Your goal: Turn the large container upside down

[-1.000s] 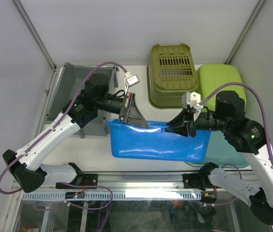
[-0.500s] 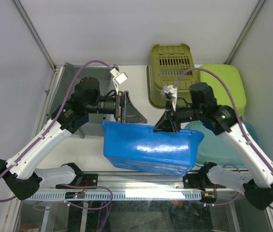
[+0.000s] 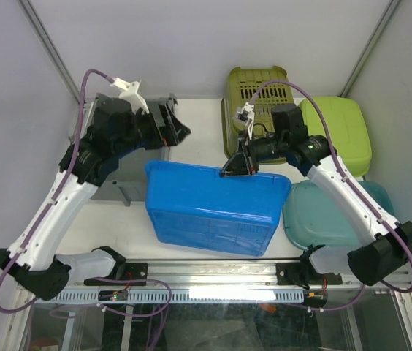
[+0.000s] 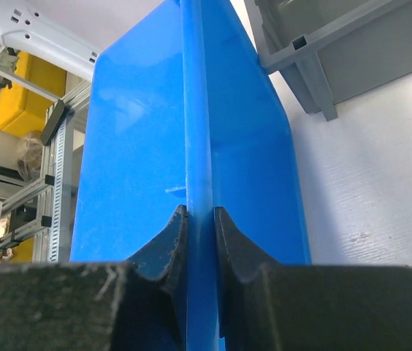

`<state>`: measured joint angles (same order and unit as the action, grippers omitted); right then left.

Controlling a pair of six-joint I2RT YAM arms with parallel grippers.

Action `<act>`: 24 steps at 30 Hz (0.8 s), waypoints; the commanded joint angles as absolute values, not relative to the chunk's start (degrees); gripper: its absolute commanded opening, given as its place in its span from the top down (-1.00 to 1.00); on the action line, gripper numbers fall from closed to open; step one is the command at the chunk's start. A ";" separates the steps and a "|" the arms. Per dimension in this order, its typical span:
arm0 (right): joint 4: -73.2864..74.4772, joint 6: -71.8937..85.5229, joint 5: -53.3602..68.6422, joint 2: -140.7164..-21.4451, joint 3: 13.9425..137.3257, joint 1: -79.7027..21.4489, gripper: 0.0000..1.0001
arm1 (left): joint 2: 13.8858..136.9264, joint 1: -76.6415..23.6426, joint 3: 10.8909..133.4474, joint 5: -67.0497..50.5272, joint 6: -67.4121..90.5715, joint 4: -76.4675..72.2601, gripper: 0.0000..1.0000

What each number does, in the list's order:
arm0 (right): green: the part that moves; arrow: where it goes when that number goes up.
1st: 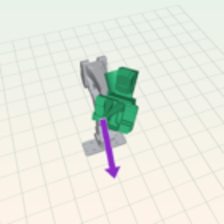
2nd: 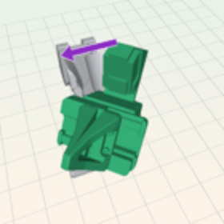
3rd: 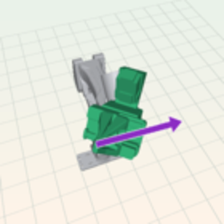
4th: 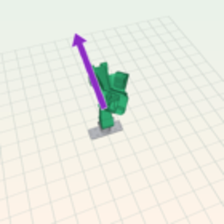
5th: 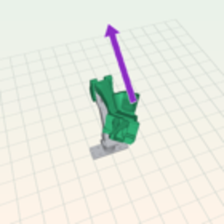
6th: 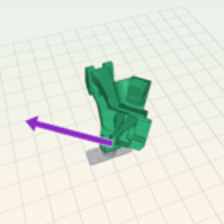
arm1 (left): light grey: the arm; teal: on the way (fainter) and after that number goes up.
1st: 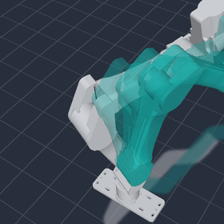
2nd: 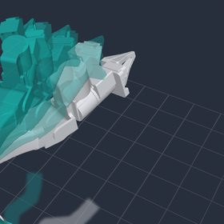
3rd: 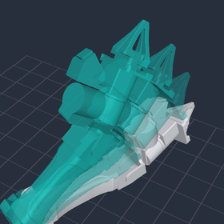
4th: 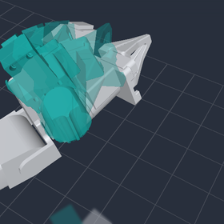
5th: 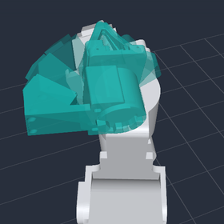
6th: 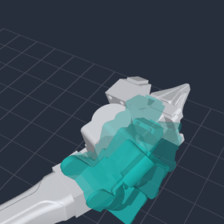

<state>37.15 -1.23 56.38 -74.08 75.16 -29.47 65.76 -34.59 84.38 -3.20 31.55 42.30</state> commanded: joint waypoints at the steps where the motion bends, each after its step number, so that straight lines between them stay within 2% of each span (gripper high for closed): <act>1: 47.03 -3.48 51.26 -77.52 73.27 -28.57 1.00 | 73.29 -27.16 88.59 6.90 25.08 46.73 -0.98; 11: 46.15 -3.23 52.57 -70.57 65.39 -28.59 1.00 | 94.99 -22.59 98.09 8.99 18.92 44.58 -0.98; 18: 42.75 -0.99 54.08 -69.22 63.03 -28.91 1.00 | 104.76 -22.61 97.52 7.30 17.65 42.45 -0.98; 19: 42.76 -0.97 54.10 -69.40 63.02 -29.01 1.00 | 105.49 -22.63 97.21 7.23 17.62 42.26 -0.93; 21: 42.87 -0.98 54.05 -69.74 63.09 -29.10 1.00 | 106.34 -22.59 96.79 7.07 17.50 41.80 -0.66; 24: 42.74 -1.05 54.13 -69.82 63.34 -29.13 1.00 | 106.16 -22.45 97.06 7.63 17.56 41.54 -0.09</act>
